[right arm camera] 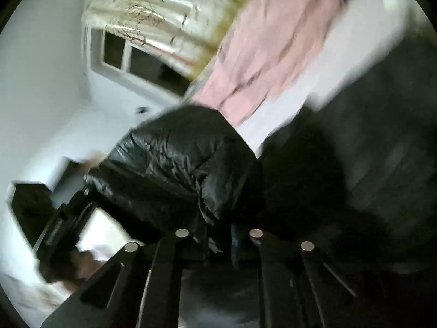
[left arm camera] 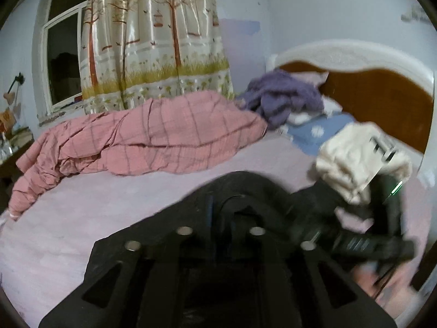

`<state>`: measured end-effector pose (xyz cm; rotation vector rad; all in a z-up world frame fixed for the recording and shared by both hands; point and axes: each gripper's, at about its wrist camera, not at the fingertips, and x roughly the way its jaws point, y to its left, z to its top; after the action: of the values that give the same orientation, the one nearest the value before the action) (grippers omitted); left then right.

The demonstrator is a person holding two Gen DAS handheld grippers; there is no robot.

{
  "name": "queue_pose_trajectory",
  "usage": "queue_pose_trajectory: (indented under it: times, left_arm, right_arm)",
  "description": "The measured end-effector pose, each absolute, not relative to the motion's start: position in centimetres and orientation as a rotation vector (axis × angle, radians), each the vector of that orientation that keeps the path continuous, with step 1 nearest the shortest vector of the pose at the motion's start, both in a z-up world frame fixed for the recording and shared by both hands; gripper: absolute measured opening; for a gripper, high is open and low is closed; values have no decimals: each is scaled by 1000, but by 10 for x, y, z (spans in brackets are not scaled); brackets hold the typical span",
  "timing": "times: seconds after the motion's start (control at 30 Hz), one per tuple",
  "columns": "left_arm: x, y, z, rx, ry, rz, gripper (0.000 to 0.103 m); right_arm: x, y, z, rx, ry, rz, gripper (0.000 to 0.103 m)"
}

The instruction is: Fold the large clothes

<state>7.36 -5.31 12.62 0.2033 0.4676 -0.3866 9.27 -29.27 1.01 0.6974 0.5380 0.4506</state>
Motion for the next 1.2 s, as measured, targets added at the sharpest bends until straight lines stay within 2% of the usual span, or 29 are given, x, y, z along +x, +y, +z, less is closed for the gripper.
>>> queue_pose_trajectory:
  times: [0.03,0.07,0.1,0.2,0.3,0.4,0.47,0.5,0.53,0.57,0.67,0.8,0.97,1.03,1.1,1.13,1.2]
  left_arm:
    - [75,-54,120,213,484,-378,46]
    - [78,-53,112,213,508,-356,71]
    - [80,-50,107,198,525,-334,74]
    - [75,-30,93,97,574,-353,74]
    - [74,-11,77,148,563,-246,74]
    - [88,8,55,216,631,-92,74]
    - [105,21,36,240,740,-33,72]
    - [116,29,23,244,816,0,68]
    - [126,36,12,244,878,27,65]
    - [135,44,3,230,925,55,63]
    - [158,65,-16,188,982,147,58]
    - [190,70,-33,194,1053,159,55]
    - [204,62,-37,229,1050,116,55]
    - [205,62,-41,226,1053,94,56]
    - [204,66,-44,209,1051,61,56]
    - [204,68,-43,201,1046,46,56]
    - [200,75,-40,169,1023,-6,61]
  right_arm:
    - [89,-298,18,634,520,375,8]
    - [87,-303,27,556,504,281,8]
    - [86,-307,35,456,492,168,8]
    - [88,-317,45,320,520,-35,8]
    - [96,-327,42,282,566,-108,9]
    - [105,-344,28,335,629,-152,19]
    - [104,-355,21,391,639,-166,32]
    - [99,-363,18,435,632,-175,39]
    - [96,-364,17,461,623,-186,56]
    - [95,-370,18,482,608,-196,65]
    - [88,-373,28,491,576,-175,65]
    - [109,-351,22,550,786,217,65]
    - [130,-299,-2,293,918,186,65]
    - [146,-299,-27,326,1022,180,64]
    - [148,-312,-32,387,999,145,57]
    - [147,-316,-30,384,984,115,49]
    - [145,-322,-25,340,954,58,45]
